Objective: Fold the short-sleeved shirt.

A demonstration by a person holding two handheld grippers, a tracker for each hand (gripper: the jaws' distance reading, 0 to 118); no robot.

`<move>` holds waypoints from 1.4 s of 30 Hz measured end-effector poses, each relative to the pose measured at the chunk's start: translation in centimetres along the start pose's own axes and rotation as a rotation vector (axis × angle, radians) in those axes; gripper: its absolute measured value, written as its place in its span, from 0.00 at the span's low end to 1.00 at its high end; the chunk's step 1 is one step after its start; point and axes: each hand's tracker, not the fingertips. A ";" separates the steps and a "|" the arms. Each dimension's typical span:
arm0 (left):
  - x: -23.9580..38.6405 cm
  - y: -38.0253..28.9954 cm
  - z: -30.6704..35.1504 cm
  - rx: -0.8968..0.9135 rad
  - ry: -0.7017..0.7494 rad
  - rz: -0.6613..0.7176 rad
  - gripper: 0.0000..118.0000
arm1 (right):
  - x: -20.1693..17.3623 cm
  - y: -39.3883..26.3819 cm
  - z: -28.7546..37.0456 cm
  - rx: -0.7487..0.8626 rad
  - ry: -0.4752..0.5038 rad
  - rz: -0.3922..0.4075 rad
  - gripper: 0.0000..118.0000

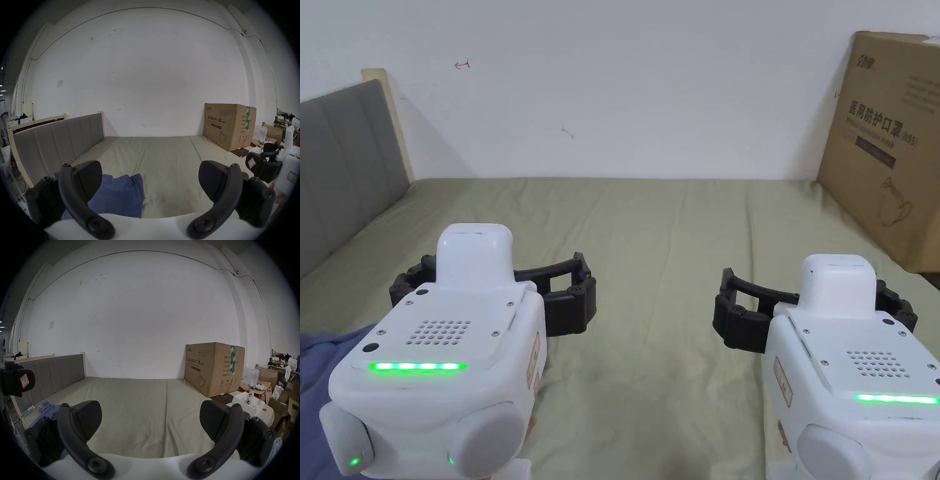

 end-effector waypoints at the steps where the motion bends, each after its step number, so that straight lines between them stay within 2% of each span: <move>1: 0.0 0.0 0.0 0.000 0.001 -0.003 1.00 | 0.0 0.0 0.0 0.003 0.002 0.001 1.00; 18: -0.3 -0.1 0.1 -0.002 -0.002 0.001 0.99 | -0.1 -0.3 0.1 0.004 0.001 0.005 1.00; 22: -0.3 0.0 0.0 -0.018 -0.011 0.009 0.90 | -0.3 -0.2 0.1 0.000 -0.005 0.012 0.99; 23: -0.4 -0.1 0.0 -0.022 -0.027 0.012 0.80 | -0.3 -0.1 0.1 -0.008 -0.001 0.017 0.97; 24: -0.4 -0.1 0.1 -0.024 -0.032 0.014 0.66 | -0.4 -0.1 0.2 -0.010 0.001 0.019 0.90; 25: -0.3 -0.2 0.1 -0.021 -0.035 0.013 0.39 | -0.4 -0.2 0.3 -0.006 0.008 0.020 0.74; 26: -0.2 -0.2 0.1 -0.016 -0.018 0.010 0.03 | -0.5 -0.2 0.3 -0.004 0.007 0.018 0.33; 27: 0.0 -0.3 0.2 -0.005 0.048 -0.003 0.01 | -0.6 -0.3 0.1 -0.012 -0.020 0.015 0.10; 30: 0.0 -0.3 0.1 -0.014 -0.008 -0.037 0.00 | 0.0 -0.4 0.2 -0.010 0.014 -0.006 0.09; 33: 0.3 -0.5 0.1 -0.014 -0.004 -0.041 0.00 | -0.2 -0.4 0.1 -0.011 0.012 0.008 0.00; 36: -0.1 -0.6 -0.1 -0.024 -0.031 0.012 0.00 | -0.5 -0.3 0.0 -0.008 0.024 0.007 0.00; 39: -0.1 -0.4 -0.1 -0.020 -0.004 -0.021 0.00 | -1.1 -0.3 -0.4 -0.020 0.023 0.037 0.00; 42: -0.8 -0.2 0.1 -0.021 -0.004 -0.012 0.00 | -1.4 -0.1 -0.7 -0.037 0.054 0.014 0.00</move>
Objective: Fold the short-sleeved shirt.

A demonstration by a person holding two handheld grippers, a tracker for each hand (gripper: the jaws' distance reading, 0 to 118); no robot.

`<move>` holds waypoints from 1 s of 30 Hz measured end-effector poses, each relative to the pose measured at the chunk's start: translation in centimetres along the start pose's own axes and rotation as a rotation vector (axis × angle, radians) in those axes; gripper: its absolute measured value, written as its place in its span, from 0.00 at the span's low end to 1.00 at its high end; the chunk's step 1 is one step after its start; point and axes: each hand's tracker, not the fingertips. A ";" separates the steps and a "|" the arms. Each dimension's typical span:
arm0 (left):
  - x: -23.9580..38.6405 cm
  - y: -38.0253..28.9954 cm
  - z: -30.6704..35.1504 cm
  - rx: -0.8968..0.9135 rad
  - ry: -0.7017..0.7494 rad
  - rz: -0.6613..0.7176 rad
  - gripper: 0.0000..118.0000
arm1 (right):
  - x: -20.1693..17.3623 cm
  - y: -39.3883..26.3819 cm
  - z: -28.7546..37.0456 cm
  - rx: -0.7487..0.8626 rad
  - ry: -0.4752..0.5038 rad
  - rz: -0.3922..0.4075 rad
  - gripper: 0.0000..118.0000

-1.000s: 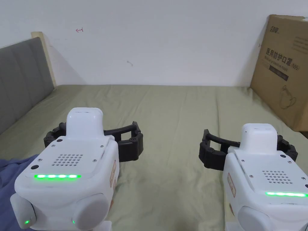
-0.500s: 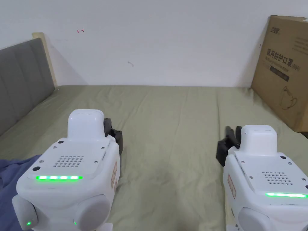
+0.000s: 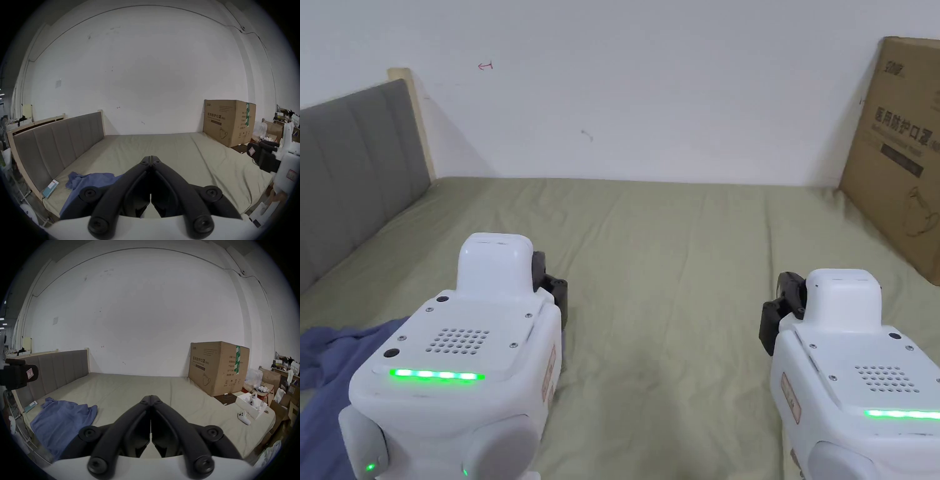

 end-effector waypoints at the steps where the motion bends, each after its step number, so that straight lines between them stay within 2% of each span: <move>1: -0.4 0.1 0.1 0.001 0.001 0.013 0.00 | -0.2 0.0 -0.2 -0.006 0.027 -0.011 0.00; 3: -1.3 0.2 0.4 0.002 0.030 0.027 0.00 | -1.0 0.0 -0.6 -0.007 0.031 -0.009 0.00; 12: -9.1 -0.3 4.1 -0.017 0.262 0.071 0.00 | -8.2 0.3 -2.6 -0.051 0.285 -0.007 0.00; 17: -11.8 -1.0 5.3 -0.055 0.330 0.075 0.00 | -11.9 -0.2 -2.8 -0.089 0.394 0.005 0.00; 25: -13.1 -3.5 2.5 -0.123 0.352 0.084 0.00 | -13.4 -1.7 -3.2 -0.145 0.439 0.021 0.00; 26: -13.3 -4.0 1.7 -0.135 0.352 0.088 0.05 | -13.4 -1.9 -3.5 -0.157 0.440 0.016 0.00; 27: -13.4 -4.6 0.9 -0.155 0.343 0.099 0.19 | -13.3 -2.1 -3.7 -0.167 0.438 0.015 0.00; 28: -13.5 -5.3 0.0 -0.191 0.321 0.109 0.38 | -13.2 -2.3 -4.0 -0.177 0.433 0.013 0.00; 29: -13.7 -6.0 -1.1 -0.236 0.292 0.111 0.64 | -13.1 -2.6 -4.2 -0.187 0.428 0.014 0.00; 30: -13.9 -6.6 -2.1 -0.266 0.275 0.119 0.74 | -13.1 -2.9 -4.5 -0.197 0.423 0.014 0.00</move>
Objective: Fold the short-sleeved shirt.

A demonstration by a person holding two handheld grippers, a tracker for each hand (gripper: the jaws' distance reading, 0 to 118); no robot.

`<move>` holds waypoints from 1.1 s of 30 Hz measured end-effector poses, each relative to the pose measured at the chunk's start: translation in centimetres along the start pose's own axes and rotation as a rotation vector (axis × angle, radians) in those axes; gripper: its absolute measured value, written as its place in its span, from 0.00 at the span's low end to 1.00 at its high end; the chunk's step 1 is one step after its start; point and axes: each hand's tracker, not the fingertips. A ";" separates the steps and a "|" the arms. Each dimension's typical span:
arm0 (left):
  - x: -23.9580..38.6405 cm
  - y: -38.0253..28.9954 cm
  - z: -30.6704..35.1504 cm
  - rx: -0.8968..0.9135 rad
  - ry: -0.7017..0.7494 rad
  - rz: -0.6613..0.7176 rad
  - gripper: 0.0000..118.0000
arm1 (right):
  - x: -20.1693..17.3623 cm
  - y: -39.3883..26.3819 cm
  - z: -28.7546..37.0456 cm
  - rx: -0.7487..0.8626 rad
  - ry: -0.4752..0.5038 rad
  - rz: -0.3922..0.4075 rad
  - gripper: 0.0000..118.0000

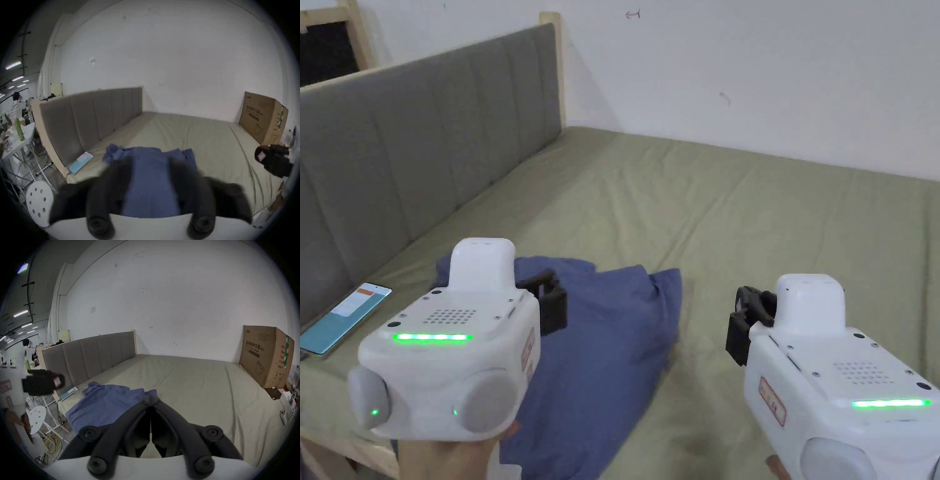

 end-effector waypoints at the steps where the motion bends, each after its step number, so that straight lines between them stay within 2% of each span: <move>1: 0.2 -0.5 -1.4 -0.037 -0.009 -0.002 0.78 | 0.2 -0.3 -0.4 -0.014 -0.007 -0.004 0.00; 2: 0.4 -1.2 -2.5 -0.056 -0.018 -0.005 0.78 | 0.5 -0.5 -0.8 -0.028 -0.012 -0.009 0.00; 3: 0.5 -1.6 -3.5 -0.077 -0.023 -0.003 0.87 | 0.7 -0.8 -1.2 -0.042 -0.015 -0.015 0.00; 4: 0.8 -2.2 -4.9 -0.109 -0.037 -0.006 0.89 | 1.0 -1.1 -1.8 -0.061 -0.016 -0.021 0.00; 11: 3.5 -7.5 -15.9 -0.458 -0.168 -0.053 0.91 | 2.6 -3.5 -5.5 -0.165 -0.040 -0.032 0.00; 16: 4.8 -10.6 -20.0 -0.557 -0.159 -0.096 0.91 | 4.2 -4.7 -7.7 -0.224 -0.050 -0.053 0.00; 20: 5.1 -10.7 -20.7 -0.585 -0.150 -0.116 0.92 | 5.3 -5.6 -8.7 -0.251 -0.053 -0.102 0.00; 22: 4.9 -10.3 -20.1 -0.564 -0.137 -0.103 0.77 | 5.6 -6.1 -9.1 -0.265 -0.059 -0.122 0.00; 23: 4.8 -10.1 -19.9 -0.526 -0.121 -0.084 0.63 | 5.7 -6.3 -9.2 -0.273 -0.061 -0.133 0.00; 27: 4.2 -9.8 -20.0 -0.515 -0.083 -0.077 0.22 | 6.1 -6.8 -8.9 -0.284 -0.057 -0.182 0.00; 28: 4.1 -9.6 -20.1 -0.519 -0.074 -0.073 0.09 | 6.2 -6.9 -8.8 -0.284 -0.055 -0.191 0.00; 29: 3.9 -9.3 -20.2 -0.521 -0.058 -0.068 0.04 | 6.3 -6.8 -8.5 -0.285 -0.054 -0.195 0.00; 30: 3.5 -9.1 -20.2 -0.531 -0.018 -0.047 0.04 | 6.4 -6.8 -8.3 -0.285 -0.055 -0.193 0.00; 31: 3.1 -9.0 -20.4 -0.546 -0.076 0.018 0.04 | 6.4 -6.8 -8.0 -0.284 -0.057 -0.184 0.00; 33: 2.6 -8.9 -20.4 -0.549 -0.077 0.032 0.04 | 6.6 -6.7 -7.6 -0.282 -0.071 -0.169 0.00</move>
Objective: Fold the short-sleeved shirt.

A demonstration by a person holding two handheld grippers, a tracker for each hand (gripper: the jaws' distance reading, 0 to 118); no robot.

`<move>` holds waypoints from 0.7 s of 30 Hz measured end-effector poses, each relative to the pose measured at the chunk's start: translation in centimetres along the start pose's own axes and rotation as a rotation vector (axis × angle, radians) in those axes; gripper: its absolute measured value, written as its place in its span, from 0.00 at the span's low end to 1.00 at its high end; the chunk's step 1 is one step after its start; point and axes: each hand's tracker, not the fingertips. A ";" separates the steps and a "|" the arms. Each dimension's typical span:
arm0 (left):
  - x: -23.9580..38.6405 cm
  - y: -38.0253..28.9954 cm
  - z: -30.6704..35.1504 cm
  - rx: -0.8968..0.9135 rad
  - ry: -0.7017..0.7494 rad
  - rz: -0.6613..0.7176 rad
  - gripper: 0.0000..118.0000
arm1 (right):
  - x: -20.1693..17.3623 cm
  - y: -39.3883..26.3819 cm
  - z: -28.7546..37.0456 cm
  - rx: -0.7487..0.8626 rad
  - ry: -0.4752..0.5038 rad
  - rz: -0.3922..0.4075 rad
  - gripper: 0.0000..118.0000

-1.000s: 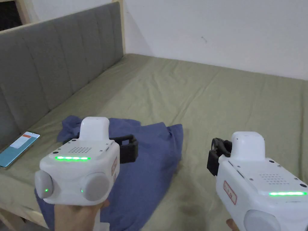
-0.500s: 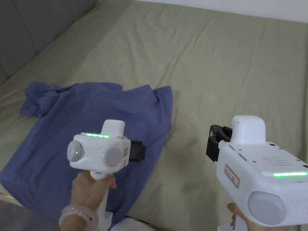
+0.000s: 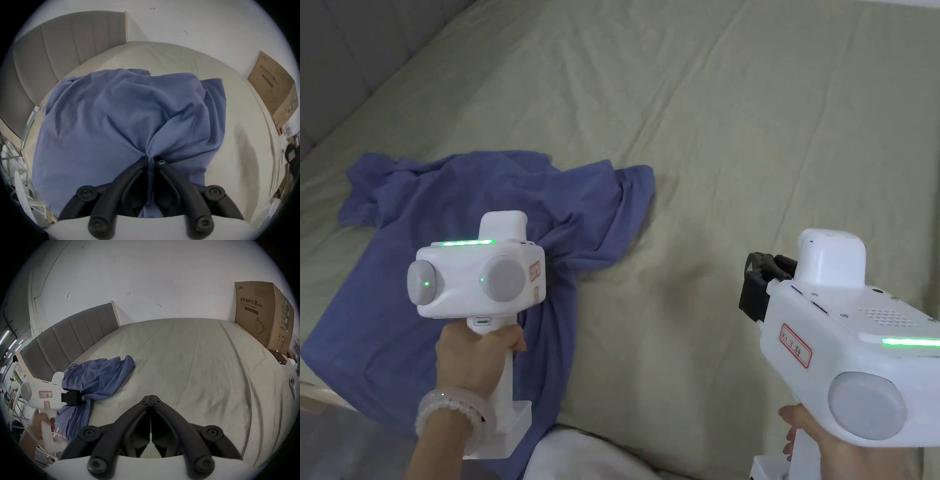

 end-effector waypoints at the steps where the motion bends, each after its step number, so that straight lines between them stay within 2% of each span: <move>1: 0.0 0.1 0.3 0.003 -0.001 -0.005 0.04 | 0.2 0.0 0.2 0.002 -0.003 0.000 0.00; 4: -0.2 0.9 1.4 0.008 -0.037 -0.001 0.04 | 1.2 0.2 1.0 0.016 -0.002 -0.039 0.00; 7: -0.7 2.4 3.5 0.030 -0.110 0.079 0.04 | 2.1 0.5 2.0 0.033 -0.013 -0.056 0.00; 9: -0.2 3.6 5.4 0.081 -0.110 0.057 0.04 | 2.8 0.8 2.8 0.050 -0.027 -0.062 0.00; 13: 3.9 7.0 9.8 0.169 -0.130 -0.062 0.04 | 5.1 1.3 4.9 0.102 -0.046 -0.134 0.00; 16: 8.4 9.2 13.0 0.241 -0.249 -0.118 0.04 | 7.0 1.7 7.0 0.138 -0.073 -0.170 0.00; 21: 18.9 10.6 18.5 0.336 -0.427 -0.304 0.04 | 11.3 2.2 11.1 0.215 -0.176 -0.235 0.00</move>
